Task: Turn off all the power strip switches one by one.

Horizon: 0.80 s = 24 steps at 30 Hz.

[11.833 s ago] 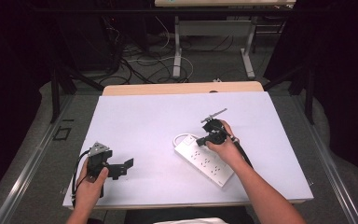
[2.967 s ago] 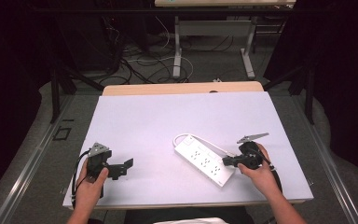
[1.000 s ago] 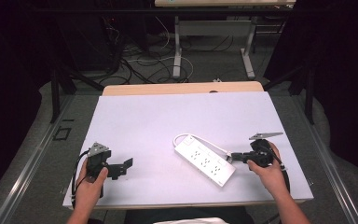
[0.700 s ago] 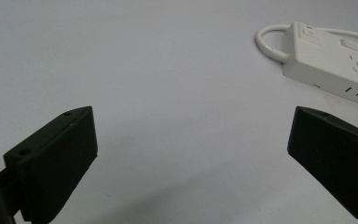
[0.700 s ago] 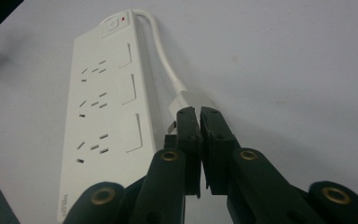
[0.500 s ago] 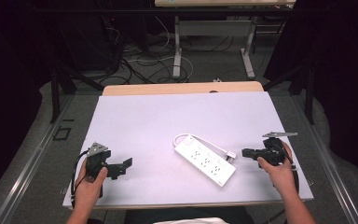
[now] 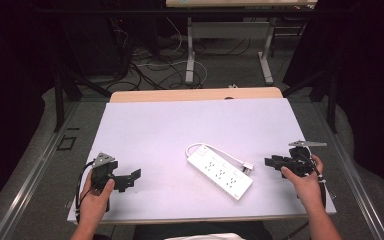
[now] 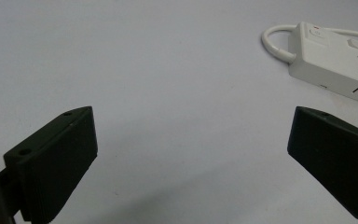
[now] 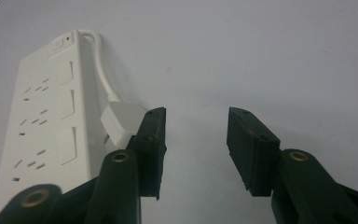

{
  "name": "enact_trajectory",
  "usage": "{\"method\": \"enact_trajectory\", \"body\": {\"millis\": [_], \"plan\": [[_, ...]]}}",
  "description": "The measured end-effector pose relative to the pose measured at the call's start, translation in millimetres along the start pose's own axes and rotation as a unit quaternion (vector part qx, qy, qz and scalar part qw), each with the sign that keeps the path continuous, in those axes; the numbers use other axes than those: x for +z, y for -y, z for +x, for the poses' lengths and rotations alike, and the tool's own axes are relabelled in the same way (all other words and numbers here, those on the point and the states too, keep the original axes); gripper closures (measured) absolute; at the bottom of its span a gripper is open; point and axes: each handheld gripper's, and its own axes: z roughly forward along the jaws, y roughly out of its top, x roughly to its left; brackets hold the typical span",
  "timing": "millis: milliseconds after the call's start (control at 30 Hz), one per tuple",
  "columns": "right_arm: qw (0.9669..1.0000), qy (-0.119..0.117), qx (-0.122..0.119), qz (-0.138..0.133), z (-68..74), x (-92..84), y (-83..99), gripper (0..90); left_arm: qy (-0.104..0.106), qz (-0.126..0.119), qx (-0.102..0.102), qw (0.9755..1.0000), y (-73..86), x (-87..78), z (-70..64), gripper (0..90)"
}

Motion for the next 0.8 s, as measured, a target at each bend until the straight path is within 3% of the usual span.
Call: {"method": "enact_trajectory", "body": {"millis": [200,333,400,533,800], "plan": [[0.9999,0.008,-0.004,-0.005,-4.0,1.0,2.1,51.3,-0.003,-0.010,-0.009,0.9999,1.2,1.4,-0.1,1.7],[0.9998,0.019,0.003,-0.008,-4.3,3.8,6.0,42.9,-0.004,-0.009,-0.009,0.9999,1.2,1.5,0.2,1.7],[0.9996,0.025,-0.005,-0.012,-6.7,6.0,7.8,38.5,-0.004,-0.009,-0.008,0.9999,1.4,1.6,0.5,1.7],[0.9993,0.035,0.008,-0.009,-7.1,7.6,9.9,32.4,-0.004,-0.009,-0.008,0.9999,1.5,1.4,0.8,1.7],[0.9983,0.058,-0.008,-0.009,-8.8,6.7,10.4,29.2,-0.005,-0.006,-0.004,1.0000,1.6,1.2,2.1,1.7]]}}
